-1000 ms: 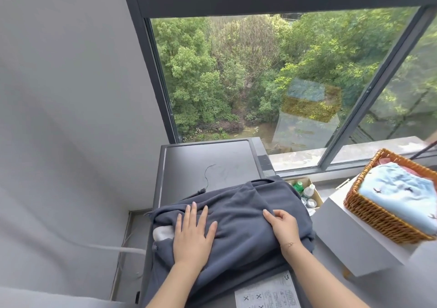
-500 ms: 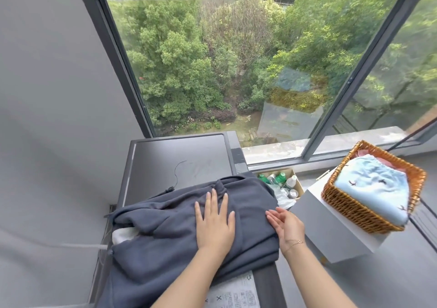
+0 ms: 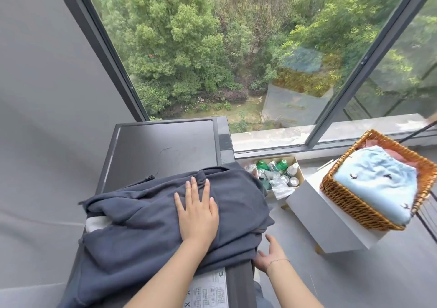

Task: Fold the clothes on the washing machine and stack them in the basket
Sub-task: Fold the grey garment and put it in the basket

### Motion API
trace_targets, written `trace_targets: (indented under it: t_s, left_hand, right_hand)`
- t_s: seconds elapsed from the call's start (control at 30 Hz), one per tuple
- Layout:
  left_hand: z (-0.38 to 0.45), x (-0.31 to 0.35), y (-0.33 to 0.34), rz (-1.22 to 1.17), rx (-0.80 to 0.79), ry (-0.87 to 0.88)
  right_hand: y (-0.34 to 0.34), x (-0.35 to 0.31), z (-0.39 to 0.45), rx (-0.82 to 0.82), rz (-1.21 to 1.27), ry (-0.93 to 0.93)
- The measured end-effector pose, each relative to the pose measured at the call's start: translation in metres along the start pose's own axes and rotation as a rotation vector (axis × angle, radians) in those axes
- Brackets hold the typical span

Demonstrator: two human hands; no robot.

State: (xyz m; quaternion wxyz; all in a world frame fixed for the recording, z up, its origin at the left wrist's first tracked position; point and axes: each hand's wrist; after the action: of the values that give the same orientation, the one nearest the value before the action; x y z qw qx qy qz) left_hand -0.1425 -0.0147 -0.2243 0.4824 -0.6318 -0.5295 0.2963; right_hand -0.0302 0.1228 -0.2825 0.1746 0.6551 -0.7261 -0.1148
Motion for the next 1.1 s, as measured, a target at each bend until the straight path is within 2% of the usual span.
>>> trace_targets:
  t_s: [0.13,0.23,0.33,0.47,0.6,0.63,0.67,0.7,0.77,0.83,0.9,1.03,1.1]
  left_hand:
    - [0.003,0.001,0.005,0.012,0.060,-0.002]
    - [0.003,0.000,0.009,0.047,0.120,-0.007]
    - [0.002,0.001,0.010,0.057,0.100,-0.015]
    - [0.003,0.005,0.011,0.039,0.079,-0.008]
    - [0.007,0.022,-0.001,-0.083,0.013,0.013]
    - [0.012,0.027,-0.005,-0.146,-0.005,0.037]
    - [0.018,0.034,-0.013,-0.314,-0.048,0.039]
    - [0.021,0.040,-0.024,-0.594,-0.123,0.037]
    - [0.015,0.047,-0.051,-1.335,-0.269,0.041]
    - [0.007,0.039,-0.072,-1.812,-0.346,0.038]
    - [-0.001,0.018,-0.088,-1.946,-0.396,0.039]
    - [-0.020,-0.049,-0.104,-1.985,-0.358,0.025]
    - [-0.031,-0.095,-0.101,-2.065,-0.344,-0.051]
  right_hand:
    - [0.010,-0.009,0.001,-0.141,-0.030,-0.026]
    - [0.015,-0.014,-0.002,-0.274,-0.047,-0.138]
    - [0.021,-0.021,-0.018,-0.398,-0.102,-0.253]
    - [0.033,-0.036,-0.041,-0.493,-0.193,-0.283]
    - [0.062,-0.047,-0.065,-0.627,-0.182,-0.393]
    - [0.071,-0.048,-0.074,-0.669,-0.171,-0.429]
    - [0.080,-0.052,-0.078,-0.706,-0.165,-0.468]
    - [0.090,-0.054,-0.085,-0.743,-0.167,-0.490]
    - [0.107,-0.053,-0.101,-0.800,-0.216,-0.508]
    - [0.119,-0.046,-0.118,-0.845,-0.282,-0.497]
    - [0.128,-0.031,-0.136,-0.895,-0.392,-0.518]
    - [0.132,0.020,-0.162,-0.882,-0.681,-0.594]
    - [0.128,0.052,-0.167,-0.892,-0.966,-0.697]
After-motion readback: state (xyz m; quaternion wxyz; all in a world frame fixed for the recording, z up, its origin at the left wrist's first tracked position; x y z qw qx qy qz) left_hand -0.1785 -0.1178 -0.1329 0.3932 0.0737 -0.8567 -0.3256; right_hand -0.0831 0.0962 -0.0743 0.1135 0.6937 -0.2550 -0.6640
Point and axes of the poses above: each hand's wrist, its own z-axis towards the middle knuckle, its own y-axis out of the palm, x = y × z, and after that the axes turned 12 degrees about -x, right-handed
